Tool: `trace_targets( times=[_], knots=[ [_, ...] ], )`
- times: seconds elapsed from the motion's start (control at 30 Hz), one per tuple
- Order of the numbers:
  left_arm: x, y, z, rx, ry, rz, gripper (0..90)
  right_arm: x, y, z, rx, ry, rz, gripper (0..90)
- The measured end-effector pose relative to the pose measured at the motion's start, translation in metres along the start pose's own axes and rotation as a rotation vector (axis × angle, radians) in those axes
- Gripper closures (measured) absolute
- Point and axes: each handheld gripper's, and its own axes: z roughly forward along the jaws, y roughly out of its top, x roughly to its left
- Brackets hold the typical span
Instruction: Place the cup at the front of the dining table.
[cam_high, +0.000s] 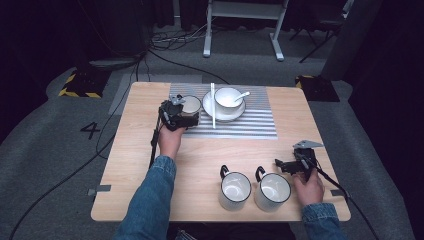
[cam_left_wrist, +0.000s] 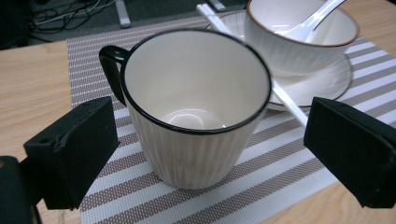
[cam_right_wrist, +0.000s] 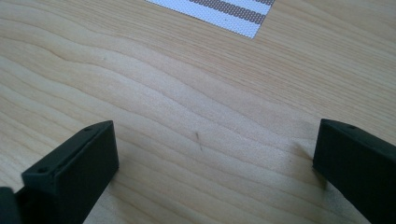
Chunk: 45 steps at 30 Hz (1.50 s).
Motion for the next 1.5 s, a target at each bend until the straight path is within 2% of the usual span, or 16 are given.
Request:
trace_targets(
  times=[0.23, 0.33, 0.53, 0.57, 0.7, 0.8, 0.83, 0.87, 0.97, 1.0, 1.07, 1.2, 1.23, 1.33, 1.43, 1.5],
  knots=[
    [-0.005, 0.002, -0.024, 0.008, -0.019, 0.041, 5.0, 0.000, 0.000, 0.000, 0.000, 0.000, 0.000, 0.1],
    [-0.006, 0.004, -0.045, 0.013, -0.030, 0.082, 5.2, 0.000, 0.000, 0.000, -0.001, 0.002, -0.002, 0.1],
    [-0.003, 0.001, -0.075, 0.021, -0.074, 0.097, 5.3, 0.001, 0.000, 0.000, 0.001, 0.005, -0.001, 0.2],
    [-0.003, -0.001, -0.080, 0.024, -0.086, 0.085, 5.3, 0.000, 0.000, 0.000, 0.000, 0.006, -0.004, 0.2],
    [-0.003, -0.009, -0.097, 0.044, -0.104, 0.119, 5.2, 0.000, 0.000, 0.000, -0.001, 0.006, -0.007, 0.2],
    [-0.003, -0.013, -0.104, 0.034, -0.115, 0.120, 5.3, 0.000, 0.000, 0.000, -0.001, 0.007, -0.008, 0.2],
    [-0.002, -0.017, -0.110, 0.034, -0.130, 0.131, 5.3, 0.000, 0.000, 0.000, -0.001, 0.007, -0.008, 0.2],
    [0.001, -0.017, -0.114, 0.058, -0.134, 0.176, 5.3, 0.001, 0.000, 0.000, 0.000, 0.008, -0.005, 0.2],
    [-0.001, -0.021, -0.118, 0.076, -0.146, 0.191, 6.5, 0.001, 0.000, 0.000, 0.000, 0.009, -0.006, 0.2],
    [-0.005, -0.025, -0.124, 0.091, -0.146, 0.232, 6.8, 0.000, 0.000, 0.000, 0.000, 0.008, -0.009, 0.2],
    [-0.009, -0.032, -0.132, 0.087, -0.173, 0.237, 6.8, 0.000, 0.000, 0.000, 0.000, 0.008, -0.010, 0.2],
    [-0.012, -0.040, -0.142, 0.074, -0.188, 0.241, 6.8, 0.001, 0.000, 0.000, 0.000, 0.009, -0.010, 0.2],
    [-0.014, -0.048, -0.150, 0.059, -0.199, 0.233, 6.8, 0.000, 0.000, 0.000, -0.001, 0.010, -0.012, 0.2],
    [-0.017, -0.057, -0.158, 0.063, -0.214, 0.225, 6.8, 0.001, 0.000, 0.000, -0.002, 0.013, -0.010, 0.2],
    [-0.018, -0.067, -0.168, 0.066, -0.207, 0.253, 6.8, 0.001, 0.000, 0.000, -0.002, 0.013, -0.010, 0.2],
    [-0.018, -0.073, -0.174, 0.063, -0.210, 0.245, 6.8, 0.001, 0.000, 0.000, -0.002, 0.013, -0.011, 0.2]
  ],
)
